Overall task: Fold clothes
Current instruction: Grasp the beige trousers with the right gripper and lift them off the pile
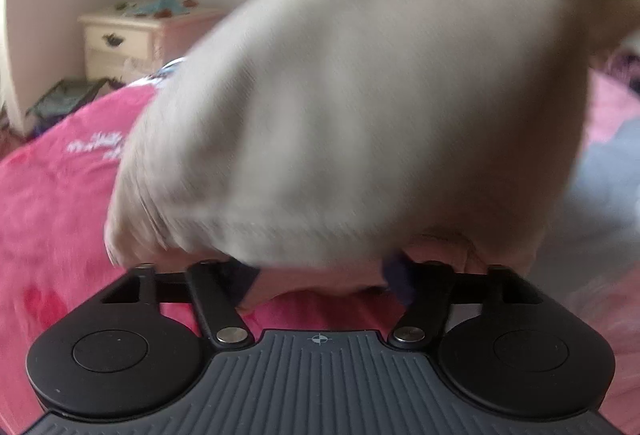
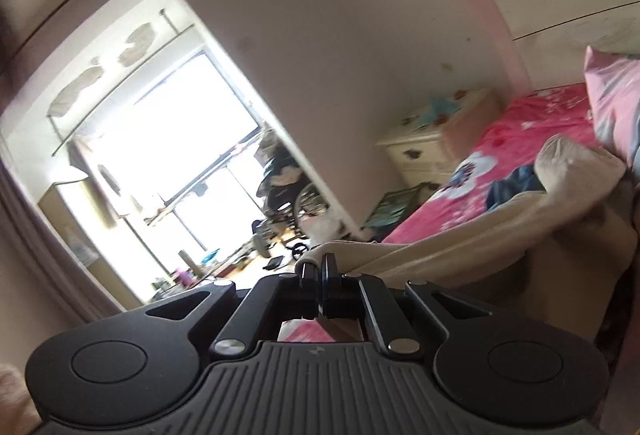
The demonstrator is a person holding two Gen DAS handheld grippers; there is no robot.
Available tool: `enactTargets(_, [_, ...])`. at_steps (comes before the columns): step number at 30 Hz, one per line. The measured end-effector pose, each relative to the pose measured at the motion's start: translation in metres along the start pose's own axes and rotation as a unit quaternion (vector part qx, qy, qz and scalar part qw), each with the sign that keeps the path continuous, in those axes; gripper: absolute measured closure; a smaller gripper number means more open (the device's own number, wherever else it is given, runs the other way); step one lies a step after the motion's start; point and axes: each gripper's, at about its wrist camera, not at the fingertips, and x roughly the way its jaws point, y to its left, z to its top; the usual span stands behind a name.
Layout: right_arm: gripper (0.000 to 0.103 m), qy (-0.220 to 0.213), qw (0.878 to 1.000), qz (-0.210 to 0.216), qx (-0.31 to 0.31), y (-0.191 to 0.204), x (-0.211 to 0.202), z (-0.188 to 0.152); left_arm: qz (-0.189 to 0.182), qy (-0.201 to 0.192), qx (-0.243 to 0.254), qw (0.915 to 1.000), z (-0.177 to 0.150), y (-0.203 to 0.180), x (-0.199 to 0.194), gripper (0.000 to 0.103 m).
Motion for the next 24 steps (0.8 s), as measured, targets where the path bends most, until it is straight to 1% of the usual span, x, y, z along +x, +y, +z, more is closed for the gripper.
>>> enactTargets(1, [0.1, 0.002, 1.0, 0.004, -0.004, 0.006, -0.004, -0.005, -0.002, -0.006, -0.007, 1.0, -0.003, 0.002, -0.009, 0.054])
enactTargets(2, [0.1, 0.003, 1.0, 0.01, -0.004, 0.012, -0.008, -0.009, -0.003, -0.012, -0.011, 0.9999, -0.006, 0.004, -0.018, 0.061])
enactTargets(3, [0.1, 0.004, 1.0, 0.017, -0.002, 0.018, -0.011, -0.013, -0.004, -0.018, -0.014, 0.9997, -0.009, 0.007, -0.028, 0.064])
enactTargets(6, [0.1, 0.001, 0.999, 0.04, 0.001, 0.038, -0.022, -0.022, -0.008, -0.037, -0.023, 0.999, -0.016, 0.014, -0.057, 0.065])
enactTargets(8, [0.1, 0.001, 0.999, 0.053, -0.011, 0.057, -0.028, -0.025, -0.013, -0.049, -0.029, 0.9983, -0.018, 0.018, -0.076, 0.065])
enactTargets(12, [0.1, 0.011, 0.996, 0.078, -0.044, 0.105, -0.035, -0.033, -0.026, -0.075, -0.035, 0.9963, -0.021, 0.019, -0.116, 0.066])
enactTargets(19, [0.1, 0.004, 0.989, 0.142, -0.041, 0.188, -0.054, -0.051, -0.039, -0.129, -0.072, 0.9882, -0.031, 0.031, -0.2, 0.066])
enactTargets(24, [0.099, 0.003, 0.982, 0.185, -0.04, 0.249, -0.075, -0.07, -0.035, -0.151, -0.078, 0.9848, -0.047, 0.049, -0.267, 0.066])
